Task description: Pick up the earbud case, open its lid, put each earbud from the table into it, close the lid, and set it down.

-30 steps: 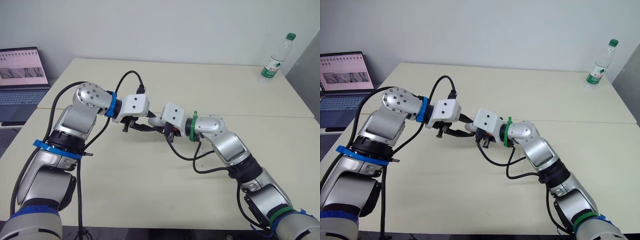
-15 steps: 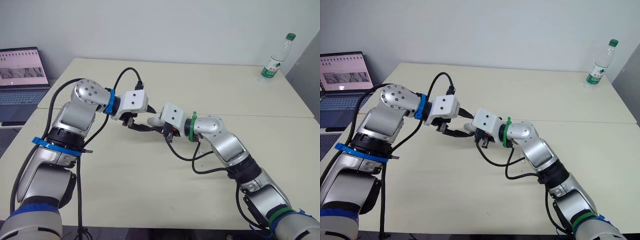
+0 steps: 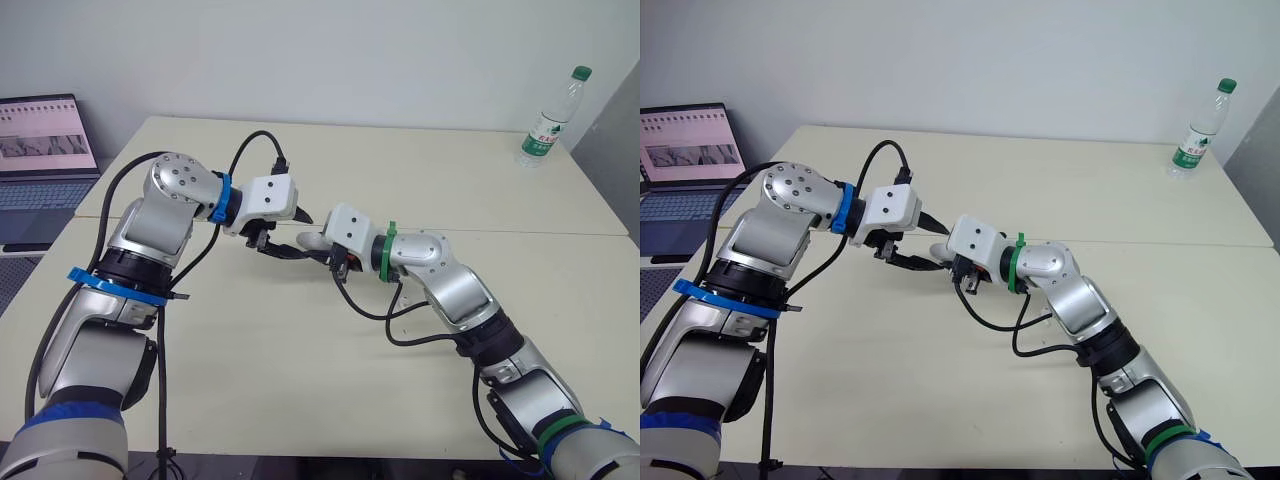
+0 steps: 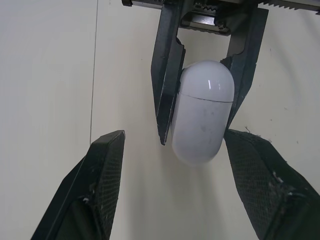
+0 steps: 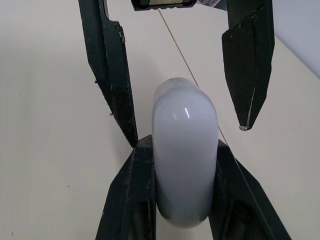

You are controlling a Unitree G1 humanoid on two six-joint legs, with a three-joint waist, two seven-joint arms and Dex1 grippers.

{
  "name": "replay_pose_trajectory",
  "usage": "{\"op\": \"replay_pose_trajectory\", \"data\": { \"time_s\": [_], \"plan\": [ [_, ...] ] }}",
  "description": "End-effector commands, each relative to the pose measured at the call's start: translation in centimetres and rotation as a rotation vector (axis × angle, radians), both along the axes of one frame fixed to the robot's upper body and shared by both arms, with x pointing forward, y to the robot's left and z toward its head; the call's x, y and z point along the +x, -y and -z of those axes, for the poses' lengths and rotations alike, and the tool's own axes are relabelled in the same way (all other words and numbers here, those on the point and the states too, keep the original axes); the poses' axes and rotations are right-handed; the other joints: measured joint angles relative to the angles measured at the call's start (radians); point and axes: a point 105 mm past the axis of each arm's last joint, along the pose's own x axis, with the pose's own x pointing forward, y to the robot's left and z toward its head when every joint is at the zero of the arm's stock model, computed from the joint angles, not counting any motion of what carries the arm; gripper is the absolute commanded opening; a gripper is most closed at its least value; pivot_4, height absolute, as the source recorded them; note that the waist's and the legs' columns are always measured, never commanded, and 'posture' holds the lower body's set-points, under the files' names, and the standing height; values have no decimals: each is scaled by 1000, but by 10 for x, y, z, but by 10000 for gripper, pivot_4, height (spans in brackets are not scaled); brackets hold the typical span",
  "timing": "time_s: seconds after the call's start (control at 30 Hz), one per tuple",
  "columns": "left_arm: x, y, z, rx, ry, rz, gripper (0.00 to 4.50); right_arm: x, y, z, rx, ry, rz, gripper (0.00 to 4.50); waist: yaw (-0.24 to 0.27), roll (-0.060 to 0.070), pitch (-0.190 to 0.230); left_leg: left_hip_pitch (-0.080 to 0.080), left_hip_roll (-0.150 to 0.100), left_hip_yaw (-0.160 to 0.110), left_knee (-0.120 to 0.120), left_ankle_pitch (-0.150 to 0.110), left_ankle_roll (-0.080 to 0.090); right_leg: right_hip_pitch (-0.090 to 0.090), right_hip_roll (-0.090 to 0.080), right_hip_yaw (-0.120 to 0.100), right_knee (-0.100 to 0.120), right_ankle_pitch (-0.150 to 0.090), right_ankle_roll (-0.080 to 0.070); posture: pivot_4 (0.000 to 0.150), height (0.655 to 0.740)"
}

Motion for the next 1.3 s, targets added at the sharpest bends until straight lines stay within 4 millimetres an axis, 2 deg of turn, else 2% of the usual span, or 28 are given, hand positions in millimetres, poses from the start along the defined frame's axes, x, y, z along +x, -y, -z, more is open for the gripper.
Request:
{"op": "replay_pose_trajectory", "data": {
  "time_s": [0.03,0.73,1.07,1.3],
  "plan": [
    [-1,5,-35,-44,108,20,32816,1,5,16,-37,-29,11,8612,0,0,0,0,0,0,0,0,0,0,0,0,0,0,0,1500,7400],
    [-6,6,-34,-42,95,27,32816,25,38,41,-106,-41,101,8612,0,0,0,0,0,0,1,0,0,0,0,0,3,0,0,1500,7400],
    [-12,1,-28,-32,63,38,32816,33,46,25,-36,-71,140,8612,-12,-1,0,1,-1,2,1,0,0,-1,-1,2,6,0,0,1500,7400],
    [-8,2,-26,-56,74,28,32816,23,38,14,-37,-34,87,8612,-13,-1,0,1,-1,1,1,0,0,-1,0,1,6,-1,-1,1500,7400]
  ]
}}
